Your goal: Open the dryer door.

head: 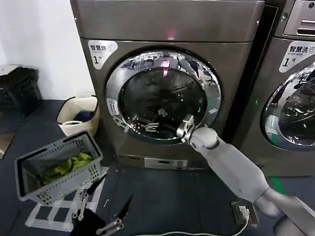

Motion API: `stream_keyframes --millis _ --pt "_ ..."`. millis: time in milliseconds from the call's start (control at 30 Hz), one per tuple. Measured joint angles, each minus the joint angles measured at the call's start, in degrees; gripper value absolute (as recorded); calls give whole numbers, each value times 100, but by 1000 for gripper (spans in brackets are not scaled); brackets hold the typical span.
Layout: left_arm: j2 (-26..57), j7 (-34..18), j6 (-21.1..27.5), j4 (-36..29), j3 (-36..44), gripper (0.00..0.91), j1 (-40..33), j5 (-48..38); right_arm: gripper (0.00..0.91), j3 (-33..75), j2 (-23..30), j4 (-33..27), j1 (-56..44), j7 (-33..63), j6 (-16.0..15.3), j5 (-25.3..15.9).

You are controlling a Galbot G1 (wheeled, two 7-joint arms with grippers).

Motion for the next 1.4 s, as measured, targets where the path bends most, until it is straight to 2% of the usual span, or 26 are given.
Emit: stream_keyframes --millis 467,900,1400 --pt "-1 6 11 23 7 907 -70 -25 907 -174 555 -316 263 171 -133 -93" --pt "7 15 6 57 8 907 -105 -35 907 -243 1051 -800 473 241 -120 -179" --pt "25 15 -1 57 0 907 -107 -45 907 -223 1348 -1234 593 218 -91 -241"
